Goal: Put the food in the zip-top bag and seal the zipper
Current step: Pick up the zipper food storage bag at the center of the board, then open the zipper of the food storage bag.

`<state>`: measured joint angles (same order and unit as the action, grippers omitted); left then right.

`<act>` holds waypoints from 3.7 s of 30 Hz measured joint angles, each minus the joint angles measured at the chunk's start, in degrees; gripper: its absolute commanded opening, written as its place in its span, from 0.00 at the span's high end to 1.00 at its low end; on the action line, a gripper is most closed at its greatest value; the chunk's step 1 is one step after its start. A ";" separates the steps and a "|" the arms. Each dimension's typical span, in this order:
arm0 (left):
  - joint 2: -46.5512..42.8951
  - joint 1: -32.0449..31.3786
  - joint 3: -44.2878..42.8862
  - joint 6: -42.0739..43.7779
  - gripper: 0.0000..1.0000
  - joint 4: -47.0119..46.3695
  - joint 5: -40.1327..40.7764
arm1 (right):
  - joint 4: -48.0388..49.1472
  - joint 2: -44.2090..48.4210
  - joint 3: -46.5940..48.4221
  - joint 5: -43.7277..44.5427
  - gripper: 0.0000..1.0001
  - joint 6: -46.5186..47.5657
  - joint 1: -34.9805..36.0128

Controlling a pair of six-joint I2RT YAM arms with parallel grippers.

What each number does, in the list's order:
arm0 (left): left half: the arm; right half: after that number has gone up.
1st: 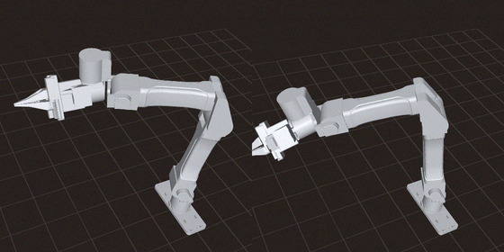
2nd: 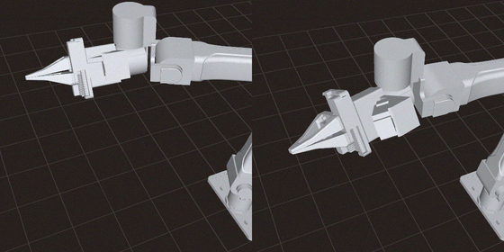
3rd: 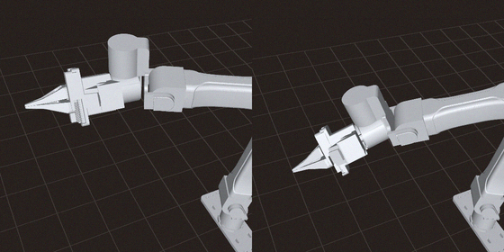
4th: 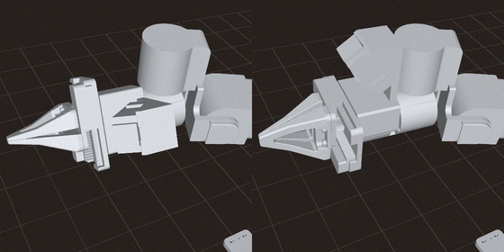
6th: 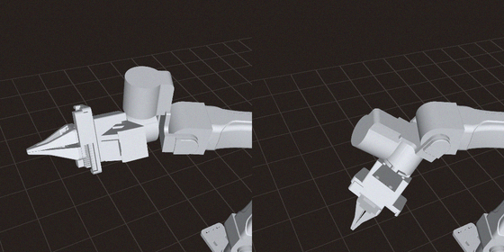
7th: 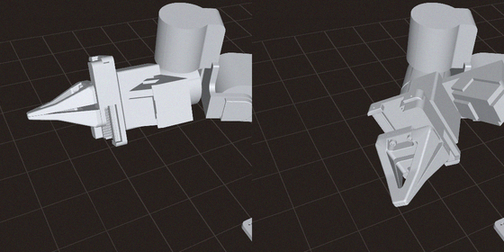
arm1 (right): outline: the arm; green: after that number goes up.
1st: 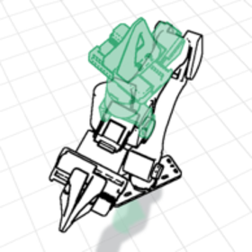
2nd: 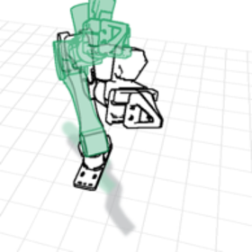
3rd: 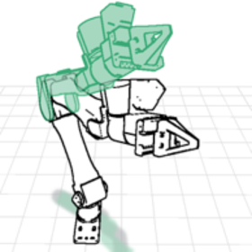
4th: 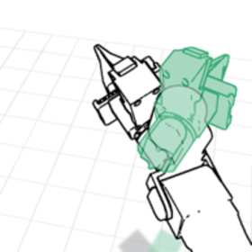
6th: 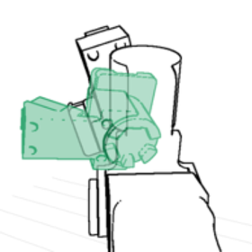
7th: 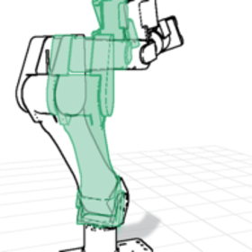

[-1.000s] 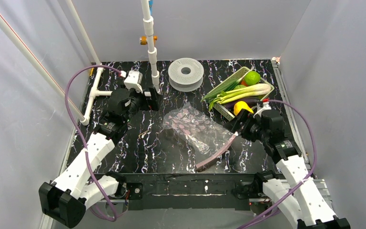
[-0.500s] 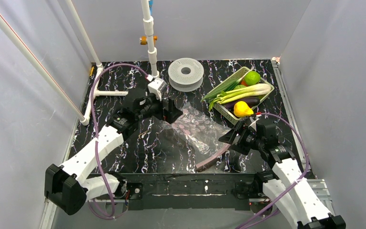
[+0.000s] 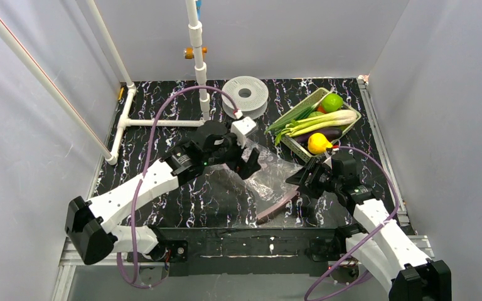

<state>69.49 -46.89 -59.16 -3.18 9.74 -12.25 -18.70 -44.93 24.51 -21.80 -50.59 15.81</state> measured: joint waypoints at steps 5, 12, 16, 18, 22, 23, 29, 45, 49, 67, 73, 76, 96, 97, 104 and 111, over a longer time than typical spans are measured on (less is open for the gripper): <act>3.93 -3.04 -7.65 4.26 0.07 3.56 2.21 | 5.35 -1.33 -0.59 0.00 0.39 -1.64 0.37; 1.03 -3.67 -0.33 6.05 0.10 0.37 4.39 | 12.11 -3.30 -2.86 0.87 0.43 -4.17 1.25; 1.03 -5.38 1.90 6.21 0.11 0.07 5.42 | 16.50 -5.31 -4.63 1.36 0.53 -5.64 1.55; 1.03 -6.75 1.99 6.19 0.12 -0.59 5.92 | 19.02 -7.87 -4.81 1.55 0.63 -6.62 1.64; 1.01 -10.05 1.99 6.27 0.12 -1.51 7.89 | 22.36 -11.91 -4.72 1.55 0.86 -7.26 2.47; 1.01 -10.93 1.99 6.43 0.12 -1.64 8.37 | 22.32 -12.70 -4.42 1.73 0.92 -7.50 3.10; 0.42 -14.32 2.05 7.23 0.14 -1.97 14.34 | 18.82 -13.51 3.78 2.73 0.99 -8.96 9.42; -3.72 -15.52 2.56 8.68 0.45 -3.26 29.00 | -8.48 -23.02 36.00 23.74 0.99 -27.63 28.94; -2.93 -16.65 2.56 10.34 0.51 -3.23 32.74 | -12.66 -24.15 38.64 28.33 0.99 -31.10 31.87; 0.74 -20.35 2.56 14.67 1.00 -3.45 40.44 | -17.11 -24.24 40.83 35.74 0.83 -39.01 35.58; 0.72 -20.26 2.56 14.51 1.00 -3.43 42.36 | -14.49 -18.43 37.07 37.88 0.18 -30.58 35.69; 0.57 -20.02 2.56 13.99 1.00 -3.41 43.71 | -12.24 -13.33 33.99 38.42 0.12 -20.81 35.69; -2.43 -19.98 2.56 5.51 1.00 -1.77 44.65 | 6.60 -17.57 25.35 32.41 0.45 2.08 35.69; -2.43 -19.98 2.56 5.53 1.00 -1.79 44.65 | 6.12 -18.18 26.53 33.33 0.46 1.27 35.69; -2.86 -19.98 2.56 5.53 1.00 -1.99 44.94 | 2.60 -21.94 32.39 37.03 0.99 0.13 35.80; -2.84 -19.98 2.56 5.84 0.71 -1.97 46.64 | 0.42 -22.40 34.36 37.20 0.99 1.55 36.72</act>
<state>66.65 -66.87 -56.60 2.66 7.77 34.39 -18.28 -67.33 58.87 15.40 -49.04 52.53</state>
